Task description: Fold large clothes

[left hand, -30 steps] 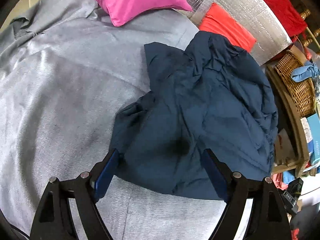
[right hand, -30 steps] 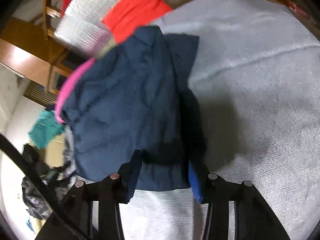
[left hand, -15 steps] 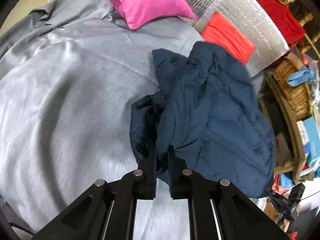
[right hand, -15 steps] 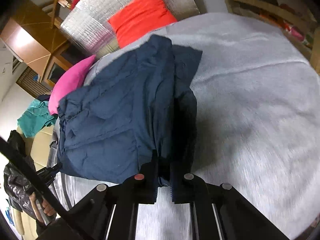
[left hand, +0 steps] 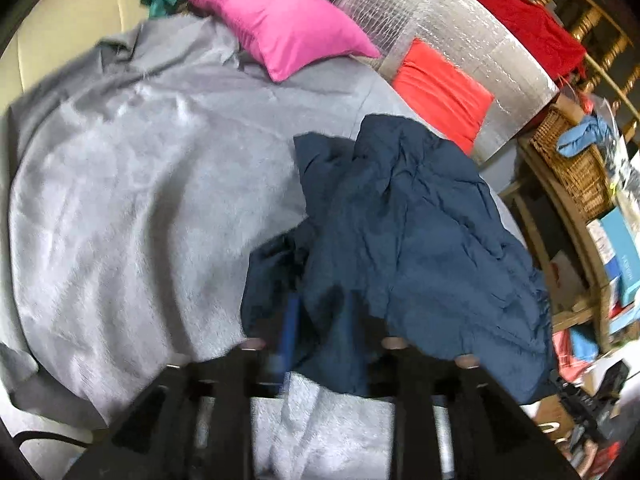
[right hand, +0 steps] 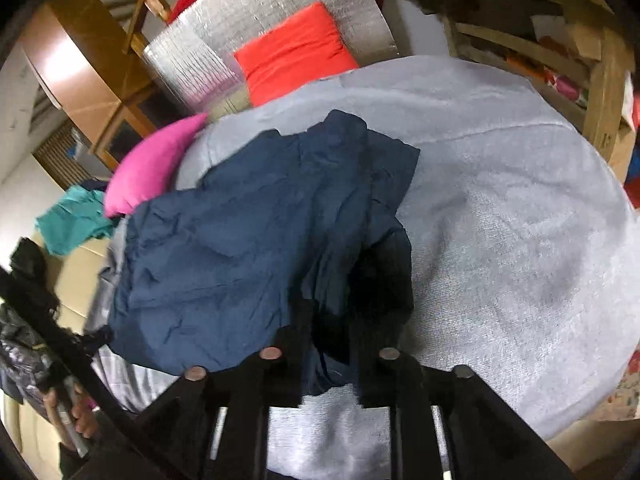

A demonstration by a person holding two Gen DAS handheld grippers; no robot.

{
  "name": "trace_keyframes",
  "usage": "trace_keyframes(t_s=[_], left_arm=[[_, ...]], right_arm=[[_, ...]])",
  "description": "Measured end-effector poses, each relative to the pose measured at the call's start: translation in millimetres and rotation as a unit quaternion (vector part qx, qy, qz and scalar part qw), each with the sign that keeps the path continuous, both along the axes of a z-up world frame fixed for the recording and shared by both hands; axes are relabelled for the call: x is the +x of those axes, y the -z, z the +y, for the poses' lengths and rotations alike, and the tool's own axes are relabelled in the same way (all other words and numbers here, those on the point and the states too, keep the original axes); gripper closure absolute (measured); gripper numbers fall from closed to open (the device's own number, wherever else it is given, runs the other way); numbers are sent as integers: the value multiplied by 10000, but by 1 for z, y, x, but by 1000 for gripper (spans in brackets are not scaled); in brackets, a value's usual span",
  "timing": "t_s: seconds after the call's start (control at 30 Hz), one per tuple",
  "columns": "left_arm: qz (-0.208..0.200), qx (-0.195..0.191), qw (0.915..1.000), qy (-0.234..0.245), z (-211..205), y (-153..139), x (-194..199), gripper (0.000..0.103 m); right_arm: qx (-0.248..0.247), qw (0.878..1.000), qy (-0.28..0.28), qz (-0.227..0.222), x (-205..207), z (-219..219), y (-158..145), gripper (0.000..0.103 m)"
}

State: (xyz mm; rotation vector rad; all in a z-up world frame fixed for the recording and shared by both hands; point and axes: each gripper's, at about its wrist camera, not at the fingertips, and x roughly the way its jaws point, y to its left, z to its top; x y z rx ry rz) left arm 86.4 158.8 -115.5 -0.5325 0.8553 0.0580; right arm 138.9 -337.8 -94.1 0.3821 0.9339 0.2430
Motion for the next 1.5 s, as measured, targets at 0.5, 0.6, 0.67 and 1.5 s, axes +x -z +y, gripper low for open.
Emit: trace_keyframes(t_s=[0.5,0.6,0.67,1.5], left_arm=[[329,767,9963,210,-10,-23,114,31],[344,220,9984,396,-1,-26,154,31],[35,409,9986,334,-1,-33,173,31],[-749,-785,9935,332,28,-61,209,92]], right_arm=[[992,9946,297,-8,130,-20,-31,19],[1288,9905,427,229,167,-27,-9,25],[1381,9889,463,279,176,-30,7,31],[609,9938,451,-817,196,-16,-69,97]])
